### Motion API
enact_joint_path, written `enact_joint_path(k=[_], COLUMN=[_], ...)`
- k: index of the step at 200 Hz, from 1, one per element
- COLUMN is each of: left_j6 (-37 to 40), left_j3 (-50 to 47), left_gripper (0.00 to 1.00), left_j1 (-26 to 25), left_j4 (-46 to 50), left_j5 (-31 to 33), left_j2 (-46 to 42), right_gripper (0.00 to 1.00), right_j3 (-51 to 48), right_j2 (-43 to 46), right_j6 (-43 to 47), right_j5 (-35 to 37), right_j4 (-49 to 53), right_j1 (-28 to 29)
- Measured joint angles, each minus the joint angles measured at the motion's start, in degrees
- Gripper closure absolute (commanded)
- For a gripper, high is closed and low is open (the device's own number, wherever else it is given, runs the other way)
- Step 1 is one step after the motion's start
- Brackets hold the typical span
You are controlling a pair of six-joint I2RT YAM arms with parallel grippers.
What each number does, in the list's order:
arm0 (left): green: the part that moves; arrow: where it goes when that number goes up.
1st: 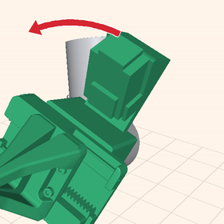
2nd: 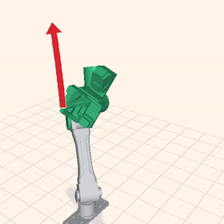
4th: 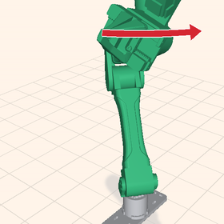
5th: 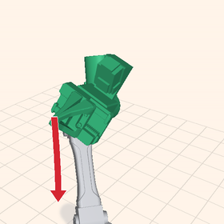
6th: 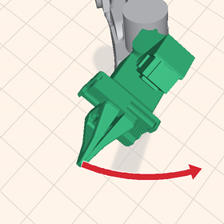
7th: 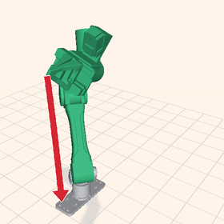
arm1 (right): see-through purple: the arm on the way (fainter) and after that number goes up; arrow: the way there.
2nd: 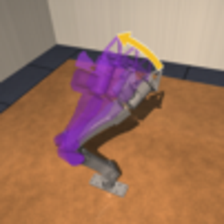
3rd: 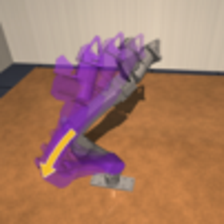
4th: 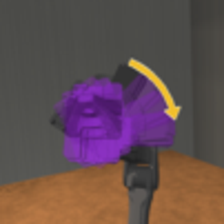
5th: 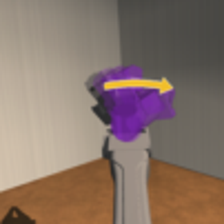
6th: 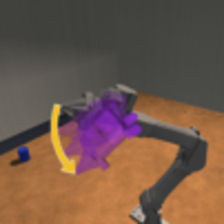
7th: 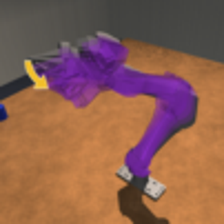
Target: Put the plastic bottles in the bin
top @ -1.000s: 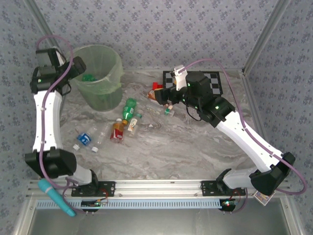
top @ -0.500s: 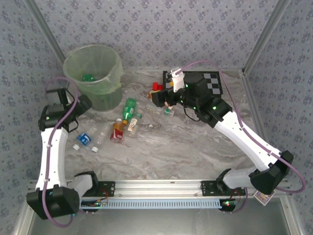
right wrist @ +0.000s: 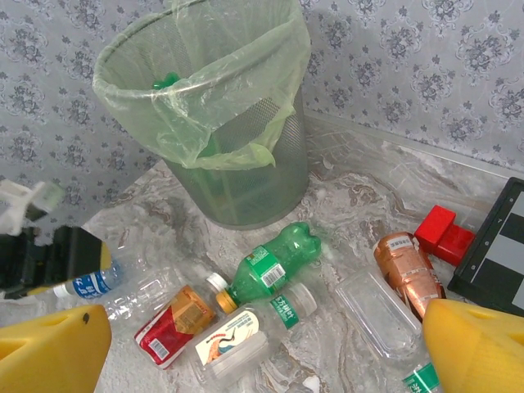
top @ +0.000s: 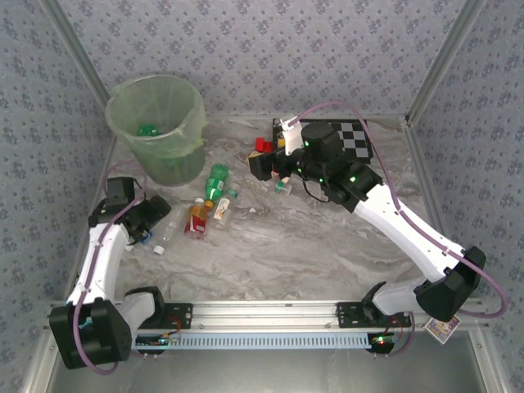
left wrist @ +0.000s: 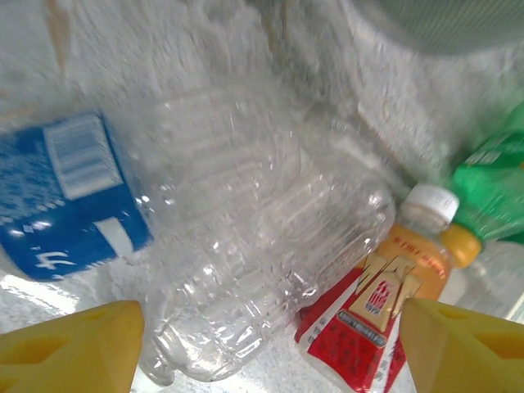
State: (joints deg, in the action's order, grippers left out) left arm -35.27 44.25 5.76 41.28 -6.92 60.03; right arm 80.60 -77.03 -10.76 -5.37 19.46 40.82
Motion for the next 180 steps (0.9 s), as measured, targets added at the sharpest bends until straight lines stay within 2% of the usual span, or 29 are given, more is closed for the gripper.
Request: enact_joint_path(k=[32, 124, 180], left_j6=[0.3, 3.7, 4.3], left_j3=[-0.9, -1.2, -1.0], left_gripper=[0.20, 0.21, 0.27], left_j1=[-3.8, -10.1, -14.0], left_j4=[-2.4, -6.0, -8.3], left_j5=[-0.2, 3.4, 4.0], left_j2=[4.0, 13.1, 17.1], right_gripper=[0.00, 0.00, 0.00], right_j3=[0.0, 0.0, 0.0], right_j2=[0.0, 0.0, 0.0], right_j6=[0.0, -0.3, -0.4], right_j5=[0.0, 0.2, 0.6], right_j4=[0.0, 0.1, 0.1], right_j1=[0.0, 0.0, 0.0])
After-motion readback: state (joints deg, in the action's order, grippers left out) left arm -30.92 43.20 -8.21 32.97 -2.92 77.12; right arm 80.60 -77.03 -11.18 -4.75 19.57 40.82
